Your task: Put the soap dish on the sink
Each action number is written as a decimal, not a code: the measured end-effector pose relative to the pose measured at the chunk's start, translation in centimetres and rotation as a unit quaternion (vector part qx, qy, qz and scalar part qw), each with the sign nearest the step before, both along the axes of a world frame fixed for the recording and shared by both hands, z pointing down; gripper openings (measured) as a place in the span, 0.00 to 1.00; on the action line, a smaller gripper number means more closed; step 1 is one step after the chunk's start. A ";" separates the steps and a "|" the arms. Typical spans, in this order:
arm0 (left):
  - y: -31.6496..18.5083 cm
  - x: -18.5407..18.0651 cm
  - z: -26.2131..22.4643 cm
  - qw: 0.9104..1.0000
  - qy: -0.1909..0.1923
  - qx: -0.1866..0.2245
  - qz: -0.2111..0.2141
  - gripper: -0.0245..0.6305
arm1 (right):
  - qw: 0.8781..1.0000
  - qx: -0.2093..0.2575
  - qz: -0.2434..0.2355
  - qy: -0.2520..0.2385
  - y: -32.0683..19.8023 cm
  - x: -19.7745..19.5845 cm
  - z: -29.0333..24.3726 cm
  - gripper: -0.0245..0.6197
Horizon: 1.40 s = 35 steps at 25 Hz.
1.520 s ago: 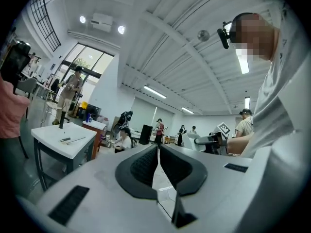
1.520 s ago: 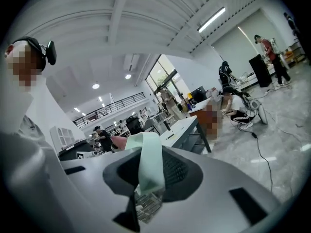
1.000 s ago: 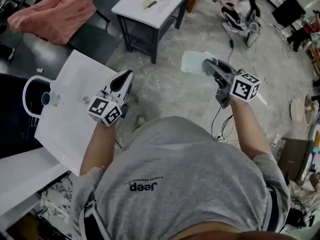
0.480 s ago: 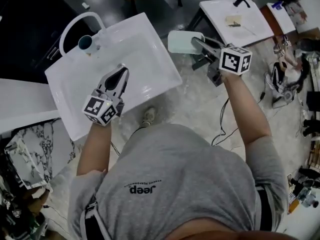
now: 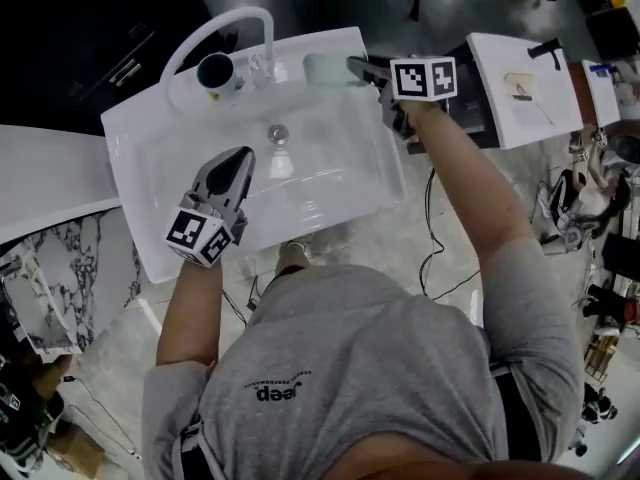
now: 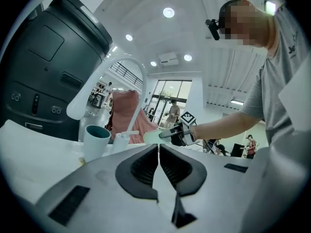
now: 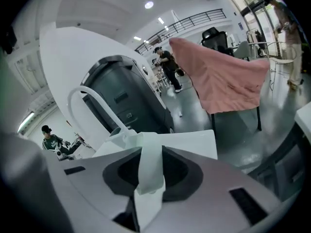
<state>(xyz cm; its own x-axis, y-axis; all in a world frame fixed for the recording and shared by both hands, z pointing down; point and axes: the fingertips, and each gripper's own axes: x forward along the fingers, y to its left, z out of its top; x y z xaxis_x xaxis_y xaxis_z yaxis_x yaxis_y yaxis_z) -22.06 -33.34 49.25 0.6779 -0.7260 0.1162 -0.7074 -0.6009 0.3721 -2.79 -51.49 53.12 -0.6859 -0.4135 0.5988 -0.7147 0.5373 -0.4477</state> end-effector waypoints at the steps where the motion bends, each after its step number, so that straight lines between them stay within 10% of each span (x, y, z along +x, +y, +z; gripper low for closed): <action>1: -0.2 -0.4 0.3 1.000 0.000 -0.002 -0.003 0.07 | 1.000 -0.008 -0.004 0.006 -0.9 -0.8 1.1 0.24; 21: -0.8 -2.4 4.1 0.999 0.022 -0.044 -0.018 0.07 | 0.992 -0.085 -0.001 0.097 -7.3 -2.6 11.3 0.29; 29: -0.4 -3.0 4.8 0.998 0.028 -0.054 -0.023 0.07 | 0.945 0.007 -0.041 0.324 -7.3 -0.6 14.3 0.14; 35: -0.1 -3.3 5.2 0.997 0.035 -0.060 -0.028 0.07 | 0.956 -0.042 0.037 0.289 -7.9 -0.3 14.4 0.14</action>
